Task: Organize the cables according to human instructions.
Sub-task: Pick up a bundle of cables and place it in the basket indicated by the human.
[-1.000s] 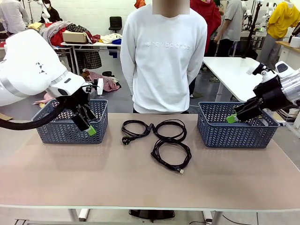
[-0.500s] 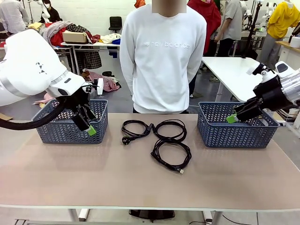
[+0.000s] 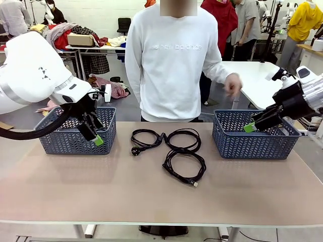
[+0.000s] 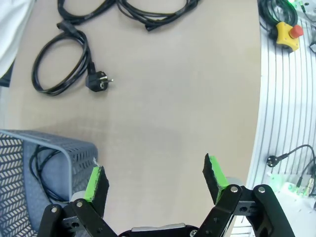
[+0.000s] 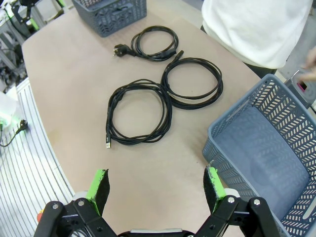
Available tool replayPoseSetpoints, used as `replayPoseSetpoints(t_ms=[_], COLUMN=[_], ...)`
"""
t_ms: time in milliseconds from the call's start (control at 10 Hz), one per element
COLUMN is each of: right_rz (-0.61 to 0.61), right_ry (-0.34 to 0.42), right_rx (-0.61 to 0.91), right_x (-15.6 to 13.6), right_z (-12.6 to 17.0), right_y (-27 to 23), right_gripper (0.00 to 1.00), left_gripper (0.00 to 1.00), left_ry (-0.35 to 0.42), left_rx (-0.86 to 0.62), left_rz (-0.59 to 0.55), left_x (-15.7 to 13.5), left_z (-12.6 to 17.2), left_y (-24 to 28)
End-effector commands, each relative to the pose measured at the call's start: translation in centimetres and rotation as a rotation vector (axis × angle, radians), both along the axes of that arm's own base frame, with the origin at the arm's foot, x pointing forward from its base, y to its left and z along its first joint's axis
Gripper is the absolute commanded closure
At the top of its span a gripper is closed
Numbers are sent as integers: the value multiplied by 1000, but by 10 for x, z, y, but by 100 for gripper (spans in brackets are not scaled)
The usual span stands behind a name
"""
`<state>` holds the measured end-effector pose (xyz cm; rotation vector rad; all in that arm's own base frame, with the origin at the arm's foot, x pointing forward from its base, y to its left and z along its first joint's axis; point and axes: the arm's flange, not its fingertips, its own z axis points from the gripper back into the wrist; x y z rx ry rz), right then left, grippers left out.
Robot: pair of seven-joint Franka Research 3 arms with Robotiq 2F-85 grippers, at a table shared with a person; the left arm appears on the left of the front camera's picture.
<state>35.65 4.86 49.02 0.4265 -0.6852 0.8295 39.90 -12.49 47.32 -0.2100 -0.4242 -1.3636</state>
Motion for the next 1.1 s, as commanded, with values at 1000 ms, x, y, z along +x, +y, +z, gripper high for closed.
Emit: replayPoseSetpoints(t_ms=[1000], right_rz=[20], right_ry=[-13], right_rx=[15], right_x=[3], right_z=[-1], right_y=[-1], right_gripper=[0], left_gripper=[0], left_ry=[-5], left_rx=[1], left_rz=[3], left_x=[3], left_z=[1], left_y=[0])
